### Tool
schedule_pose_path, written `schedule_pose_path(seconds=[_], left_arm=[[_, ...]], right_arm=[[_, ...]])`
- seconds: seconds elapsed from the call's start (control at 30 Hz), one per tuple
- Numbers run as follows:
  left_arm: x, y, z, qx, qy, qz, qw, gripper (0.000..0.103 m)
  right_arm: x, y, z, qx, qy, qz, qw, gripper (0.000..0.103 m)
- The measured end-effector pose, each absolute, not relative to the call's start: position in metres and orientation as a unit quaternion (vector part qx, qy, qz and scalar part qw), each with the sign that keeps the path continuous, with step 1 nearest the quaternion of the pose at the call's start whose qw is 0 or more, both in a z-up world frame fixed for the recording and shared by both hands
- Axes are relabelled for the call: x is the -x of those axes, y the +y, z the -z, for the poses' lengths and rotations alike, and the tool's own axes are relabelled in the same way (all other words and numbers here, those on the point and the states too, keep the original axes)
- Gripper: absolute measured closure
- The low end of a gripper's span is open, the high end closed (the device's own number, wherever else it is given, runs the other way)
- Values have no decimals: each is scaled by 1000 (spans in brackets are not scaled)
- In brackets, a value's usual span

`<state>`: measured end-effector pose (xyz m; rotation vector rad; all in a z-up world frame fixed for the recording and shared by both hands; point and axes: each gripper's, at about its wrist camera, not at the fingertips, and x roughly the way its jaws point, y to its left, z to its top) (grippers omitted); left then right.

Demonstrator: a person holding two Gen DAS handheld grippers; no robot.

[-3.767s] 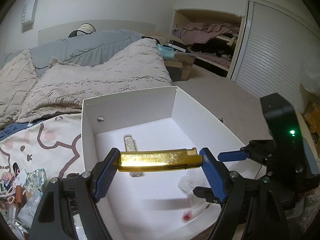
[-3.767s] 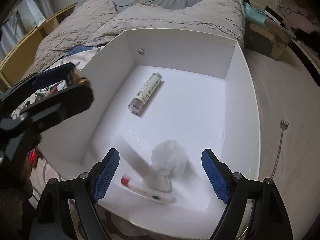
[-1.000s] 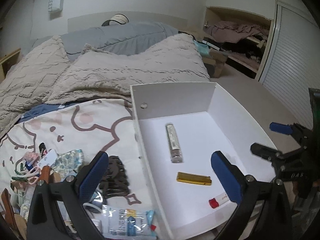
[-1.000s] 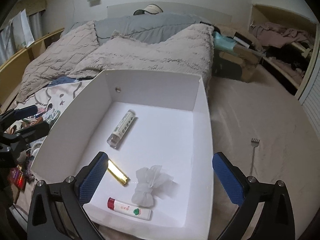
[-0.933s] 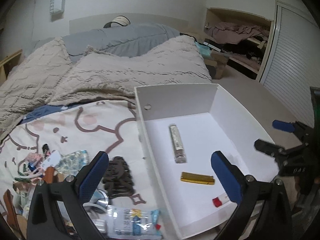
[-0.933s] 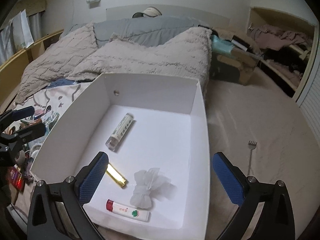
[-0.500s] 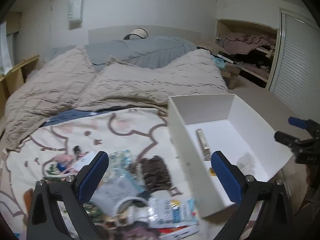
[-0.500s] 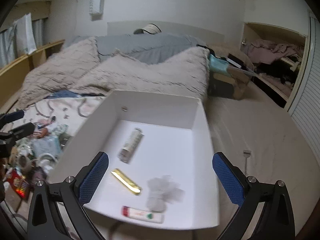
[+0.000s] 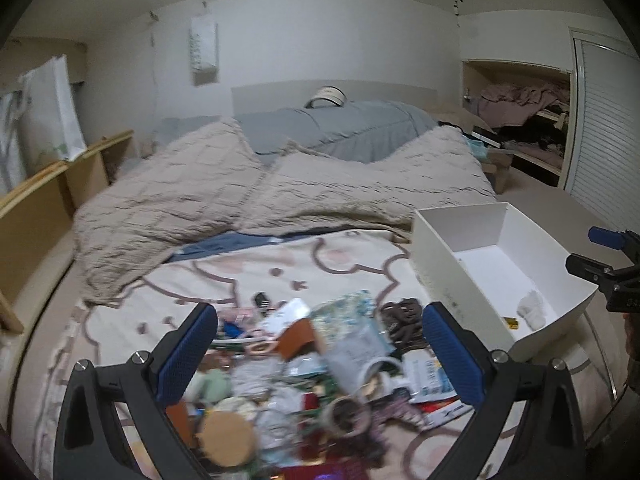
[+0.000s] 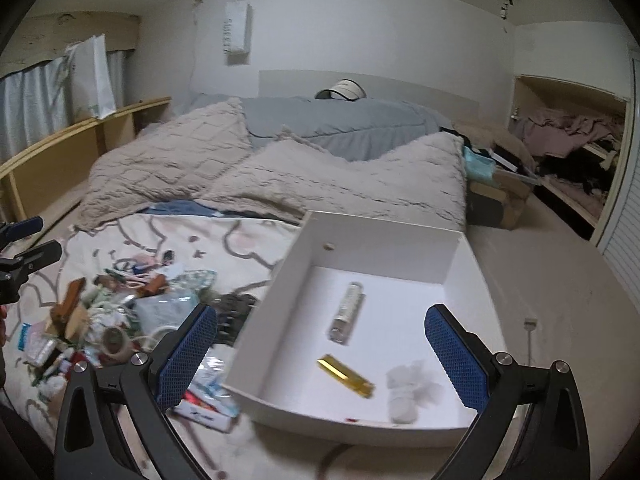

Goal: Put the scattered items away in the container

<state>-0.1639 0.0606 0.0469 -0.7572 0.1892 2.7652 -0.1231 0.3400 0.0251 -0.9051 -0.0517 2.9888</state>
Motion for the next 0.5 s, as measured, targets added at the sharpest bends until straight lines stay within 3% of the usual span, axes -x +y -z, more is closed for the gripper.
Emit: schedule_pose_path(seconds=[0.5], left_arm=[[114, -20, -38, 208, 74, -972, 87, 0]], right_arm=[[83, 258, -18, 245, 2, -969, -22, 0]])
